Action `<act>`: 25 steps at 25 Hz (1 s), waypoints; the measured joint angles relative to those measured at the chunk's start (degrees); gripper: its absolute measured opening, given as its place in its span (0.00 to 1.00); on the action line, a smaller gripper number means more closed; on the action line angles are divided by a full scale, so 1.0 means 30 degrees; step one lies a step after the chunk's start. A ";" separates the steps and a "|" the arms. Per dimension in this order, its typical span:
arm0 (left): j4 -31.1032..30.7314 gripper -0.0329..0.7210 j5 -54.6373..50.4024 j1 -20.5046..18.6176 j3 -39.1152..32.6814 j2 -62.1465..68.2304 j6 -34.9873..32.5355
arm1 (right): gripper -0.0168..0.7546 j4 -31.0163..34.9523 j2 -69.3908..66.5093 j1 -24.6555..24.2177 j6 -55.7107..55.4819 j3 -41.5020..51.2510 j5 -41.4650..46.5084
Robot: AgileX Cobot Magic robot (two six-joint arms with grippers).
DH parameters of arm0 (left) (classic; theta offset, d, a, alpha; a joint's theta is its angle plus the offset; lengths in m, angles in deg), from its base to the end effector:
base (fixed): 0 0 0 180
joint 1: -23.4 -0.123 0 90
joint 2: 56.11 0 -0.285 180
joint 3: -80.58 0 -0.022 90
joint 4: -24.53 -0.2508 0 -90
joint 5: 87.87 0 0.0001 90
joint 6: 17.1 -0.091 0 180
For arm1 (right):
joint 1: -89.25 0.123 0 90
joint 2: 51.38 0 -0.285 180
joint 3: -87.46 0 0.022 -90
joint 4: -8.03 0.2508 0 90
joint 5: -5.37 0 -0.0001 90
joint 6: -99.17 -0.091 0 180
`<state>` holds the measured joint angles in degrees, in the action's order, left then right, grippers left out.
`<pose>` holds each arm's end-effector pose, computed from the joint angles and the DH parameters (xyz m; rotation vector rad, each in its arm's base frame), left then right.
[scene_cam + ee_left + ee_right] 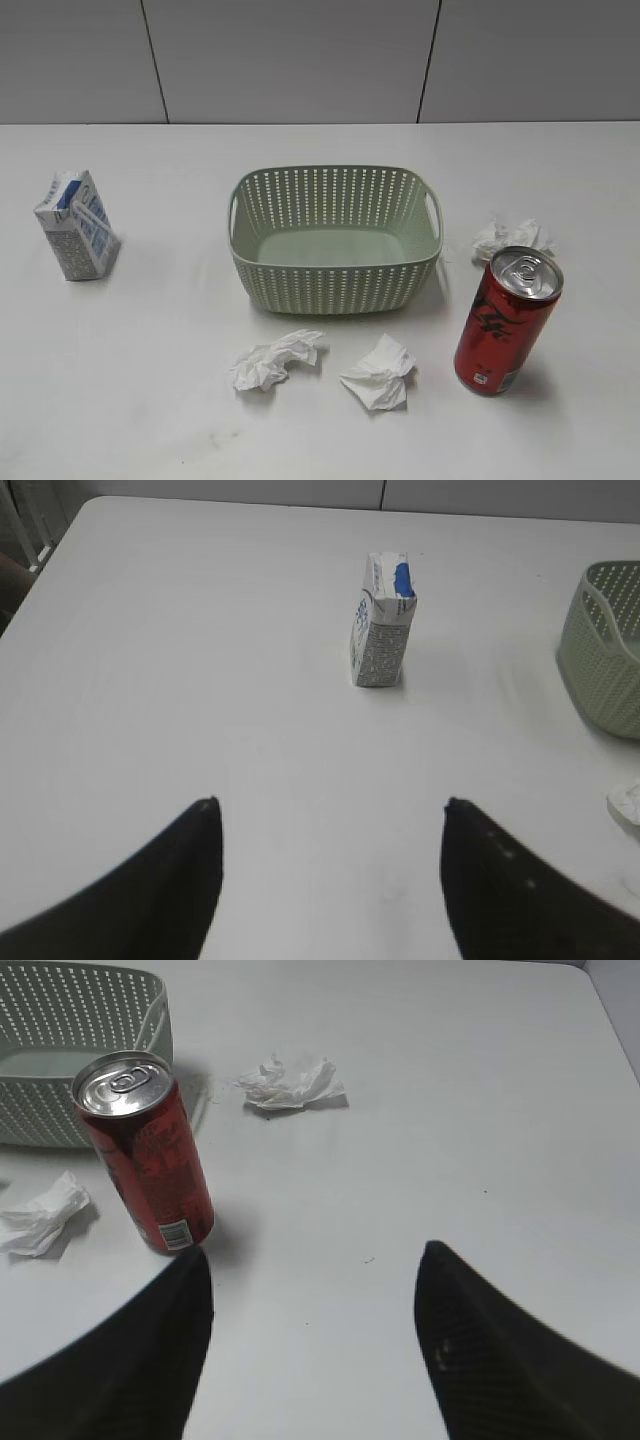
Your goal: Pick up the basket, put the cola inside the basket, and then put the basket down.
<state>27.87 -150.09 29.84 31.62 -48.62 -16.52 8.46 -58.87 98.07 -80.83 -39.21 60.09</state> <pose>-0.0065 -0.0040 0.2735 0.1095 2.0701 -0.1453 0.0076 0.0017 0.2623 -0.1547 2.0122 0.1068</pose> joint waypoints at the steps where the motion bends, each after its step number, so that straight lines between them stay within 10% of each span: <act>1: 0.0000 0.73 0.0000 0.0000 0.0000 0.0000 0.0000 | 0.67 0.0000 0.0000 0.0000 0.0000 0.0000 0.0000; 25: 0.0547 0.73 0.3185 0.0000 0.0849 0.1018 0.0000 | 0.67 0.0000 0.0000 0.0000 0.0000 0.0000 0.0000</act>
<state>29.51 -140.54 29.84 34.17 -45.57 -16.52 8.46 -58.87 98.07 -80.83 -39.21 60.09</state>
